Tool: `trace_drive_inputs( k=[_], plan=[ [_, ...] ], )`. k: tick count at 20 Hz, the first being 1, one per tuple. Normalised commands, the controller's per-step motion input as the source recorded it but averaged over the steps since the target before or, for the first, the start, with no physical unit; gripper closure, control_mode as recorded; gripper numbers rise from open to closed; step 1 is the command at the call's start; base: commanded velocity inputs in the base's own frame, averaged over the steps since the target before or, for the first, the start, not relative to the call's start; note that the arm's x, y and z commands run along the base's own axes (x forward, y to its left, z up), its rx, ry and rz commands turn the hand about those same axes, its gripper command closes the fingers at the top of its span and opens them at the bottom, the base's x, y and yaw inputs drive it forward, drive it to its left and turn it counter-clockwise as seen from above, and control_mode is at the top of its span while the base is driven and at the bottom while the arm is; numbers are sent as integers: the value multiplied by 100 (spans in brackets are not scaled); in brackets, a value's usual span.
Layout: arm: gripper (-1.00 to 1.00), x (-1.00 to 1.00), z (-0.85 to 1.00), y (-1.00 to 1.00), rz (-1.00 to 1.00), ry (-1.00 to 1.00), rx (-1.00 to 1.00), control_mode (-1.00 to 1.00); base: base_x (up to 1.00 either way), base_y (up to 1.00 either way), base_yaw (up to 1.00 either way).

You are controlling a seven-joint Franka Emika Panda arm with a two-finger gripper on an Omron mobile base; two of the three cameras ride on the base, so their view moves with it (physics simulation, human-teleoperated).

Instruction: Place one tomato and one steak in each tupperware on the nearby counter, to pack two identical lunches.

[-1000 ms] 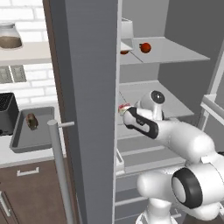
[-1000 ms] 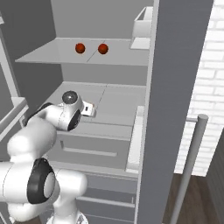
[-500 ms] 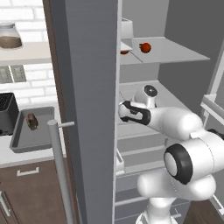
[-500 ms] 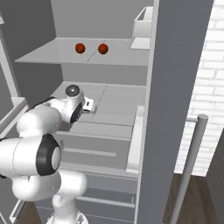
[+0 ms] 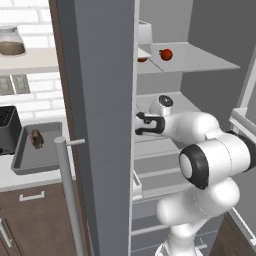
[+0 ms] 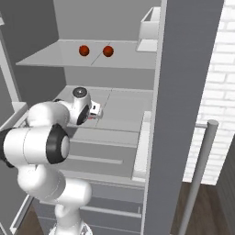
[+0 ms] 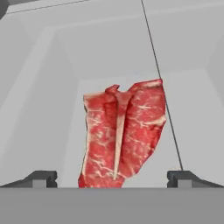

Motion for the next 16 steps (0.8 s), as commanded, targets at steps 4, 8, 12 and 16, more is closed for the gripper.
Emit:
trace_drive_inputs(
  k=[4,8,12,16],
  plan=[
    [-100,41,-26,15,0,2,0,-100,0,0,0],
    [-100,28,-26,7,-1,3,-1,-100,0,0,0],
    [-100,3,-36,0,-7,6,-3,-100,0,0,0],
    [100,8,-47,0,-8,8,-4,-100,0,0,0]
  ],
)
